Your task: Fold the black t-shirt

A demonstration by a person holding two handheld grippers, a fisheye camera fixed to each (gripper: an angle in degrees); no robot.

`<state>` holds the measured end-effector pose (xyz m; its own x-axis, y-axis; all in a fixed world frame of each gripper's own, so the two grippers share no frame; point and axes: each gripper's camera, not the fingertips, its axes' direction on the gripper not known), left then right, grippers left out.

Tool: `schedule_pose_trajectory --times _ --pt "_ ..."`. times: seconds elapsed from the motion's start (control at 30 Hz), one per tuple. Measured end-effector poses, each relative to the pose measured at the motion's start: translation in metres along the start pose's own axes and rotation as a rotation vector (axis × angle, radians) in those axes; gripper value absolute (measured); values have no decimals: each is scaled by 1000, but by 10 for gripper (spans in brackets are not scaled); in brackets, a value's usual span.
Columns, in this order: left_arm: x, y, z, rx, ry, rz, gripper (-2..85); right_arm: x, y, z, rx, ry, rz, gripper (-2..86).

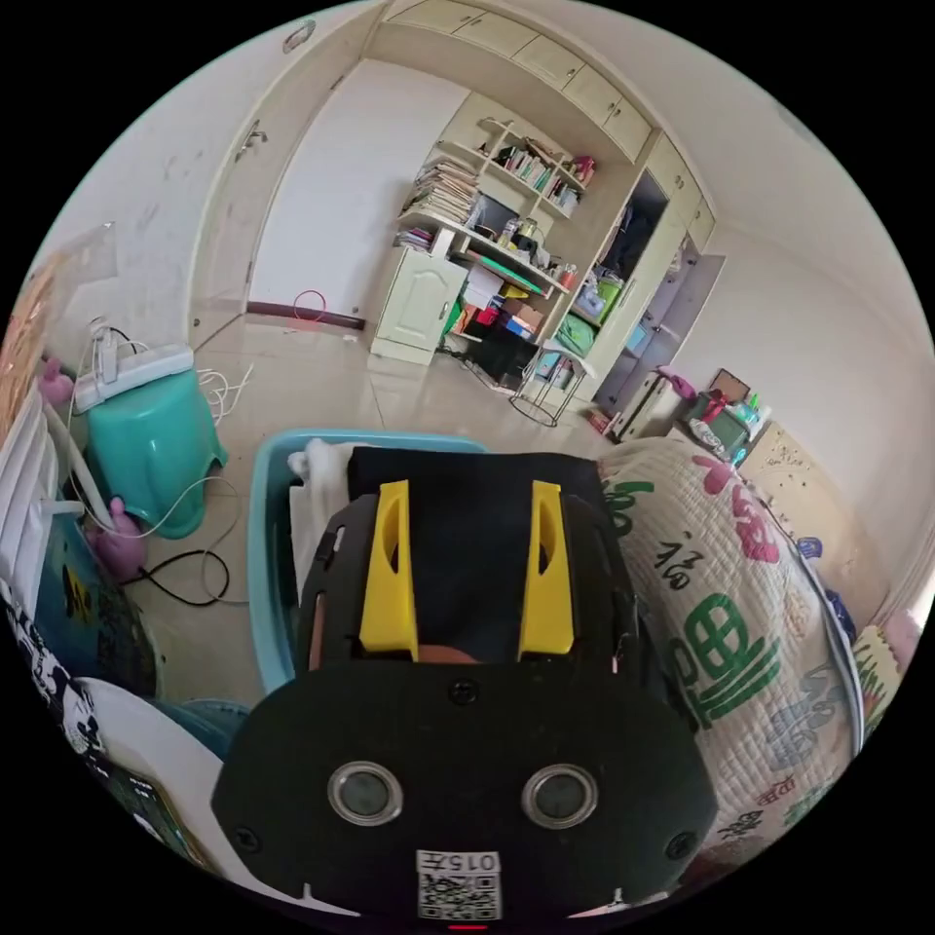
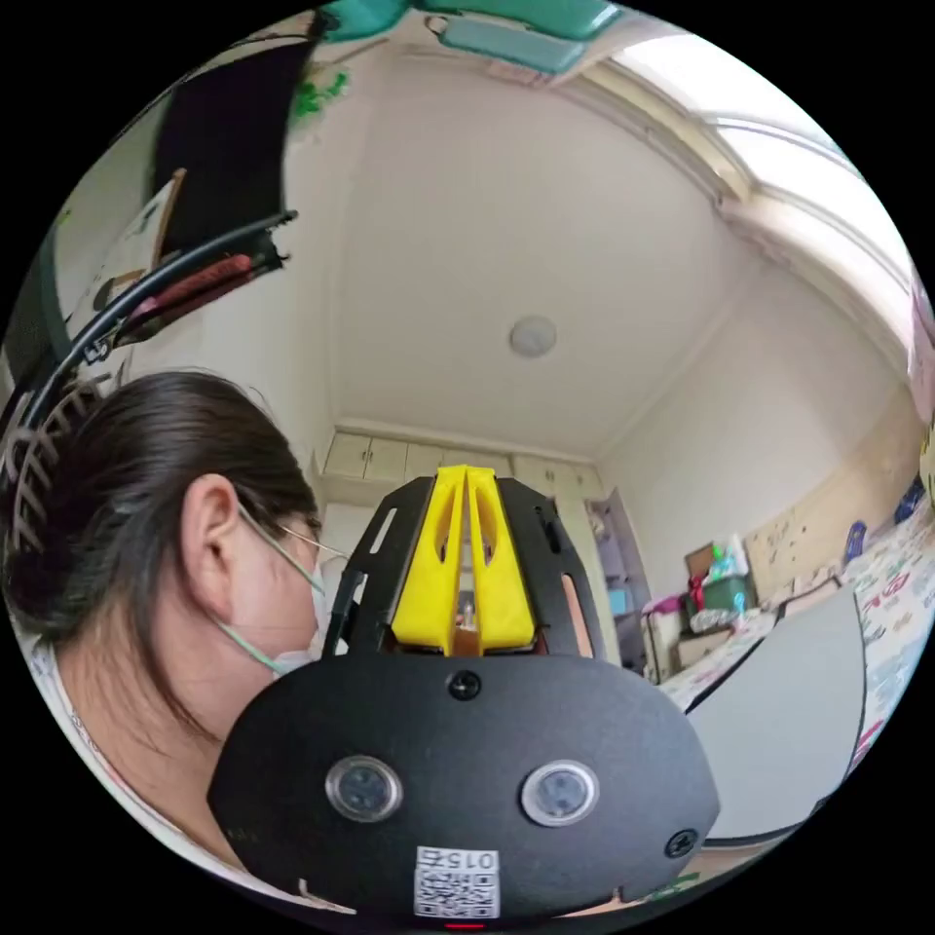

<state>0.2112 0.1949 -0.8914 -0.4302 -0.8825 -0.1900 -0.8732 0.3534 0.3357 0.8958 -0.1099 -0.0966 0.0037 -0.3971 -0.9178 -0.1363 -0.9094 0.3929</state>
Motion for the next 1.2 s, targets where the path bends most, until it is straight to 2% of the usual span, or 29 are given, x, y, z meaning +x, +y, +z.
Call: schedule_pose_trajectory --times 0.1,0.27,0.3,0.37,0.6,0.8,0.9,0.97,1.0,1.03,1.1,1.2 --pt "13 7 10 1 -57 45 136 20 11 43 -140 -108 112 -6" --pt "42 8 -11 169 -259 113 158 9 29 55 -69 -142 131 -6" --pt "42 4 -6 144 -260 128 159 8 29 56 -76 -152 132 -6" --pt "27 -12 20 -22 -184 82 164 16 25 63 -98 -204 186 -5" --pt "-12 -32 27 -36 -215 83 135 22 25 75 -74 -243 220 -5" --pt "-78 -71 17 -82 -135 105 32 6 36 100 -82 -266 200 -5" --pt "-132 -98 0 -90 61 10 12 -1 44 119 -97 -282 209 -6" --pt "-193 -115 -18 -33 547 -218 5 -10 51 133 -93 -278 161 -6" --pt "-201 -120 -22 -14 652 -255 4 -12 53 137 -87 -262 142 -6" --pt "-203 -133 -36 32 775 -255 2 -15 57 146 -76 -207 103 -7" --pt "-180 -164 -60 52 904 -131 1 -14 63 165 -68 -102 47 -8" --pt "-121 -217 -98 106 1239 51 -1 6 66 208 -126 48 -81 -8"
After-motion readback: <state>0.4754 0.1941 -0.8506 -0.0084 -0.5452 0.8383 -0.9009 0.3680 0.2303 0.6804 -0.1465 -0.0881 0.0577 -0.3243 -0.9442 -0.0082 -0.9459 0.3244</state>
